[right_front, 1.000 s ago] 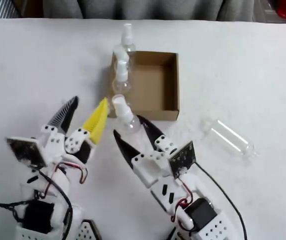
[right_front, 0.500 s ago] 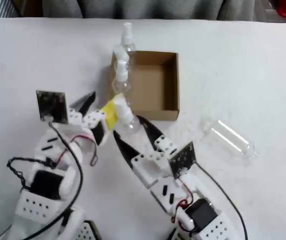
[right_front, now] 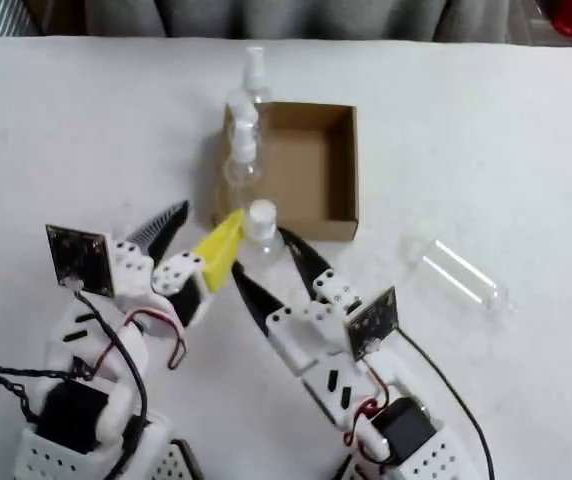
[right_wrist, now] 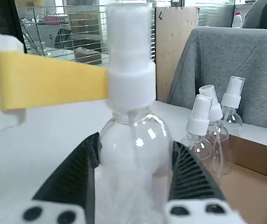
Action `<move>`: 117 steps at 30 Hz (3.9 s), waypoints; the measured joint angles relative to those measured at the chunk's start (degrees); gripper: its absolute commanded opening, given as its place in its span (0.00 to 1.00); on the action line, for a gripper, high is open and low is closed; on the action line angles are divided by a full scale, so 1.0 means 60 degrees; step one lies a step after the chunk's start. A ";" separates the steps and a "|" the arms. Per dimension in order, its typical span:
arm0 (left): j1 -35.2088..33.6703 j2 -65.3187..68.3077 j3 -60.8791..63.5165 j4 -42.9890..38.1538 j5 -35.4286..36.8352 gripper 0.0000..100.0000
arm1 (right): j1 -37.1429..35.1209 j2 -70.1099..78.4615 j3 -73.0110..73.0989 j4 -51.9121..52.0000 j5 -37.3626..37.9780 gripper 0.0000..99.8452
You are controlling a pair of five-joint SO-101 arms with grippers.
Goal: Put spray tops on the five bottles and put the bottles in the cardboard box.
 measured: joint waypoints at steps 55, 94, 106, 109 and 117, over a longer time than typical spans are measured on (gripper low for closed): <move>0.4601 -0.0044 0.3736 -0.1040 -0.1231 0.02 | 0.1905 0.0132 0.0088 -0.1143 -0.0659 0.01; -0.0982 -0.0044 0.4630 -0.2696 -0.1275 0.02 | 0.2154 0.0132 0.0088 -0.1026 -0.0747 0.01; -0.3839 -0.0044 0.4630 -0.0762 -0.1275 0.02 | 0.3092 0.2564 -0.0527 -0.2872 -0.0484 0.01; -0.4410 -0.0044 0.4952 -0.0733 -0.1275 0.02 | 0.3077 0.3766 -0.1319 -0.2960 -0.0484 0.01; -0.4689 -0.0044 0.5260 -0.0879 -0.1524 0.02 | 0.3062 0.6813 -0.3106 -0.2960 -0.0484 0.01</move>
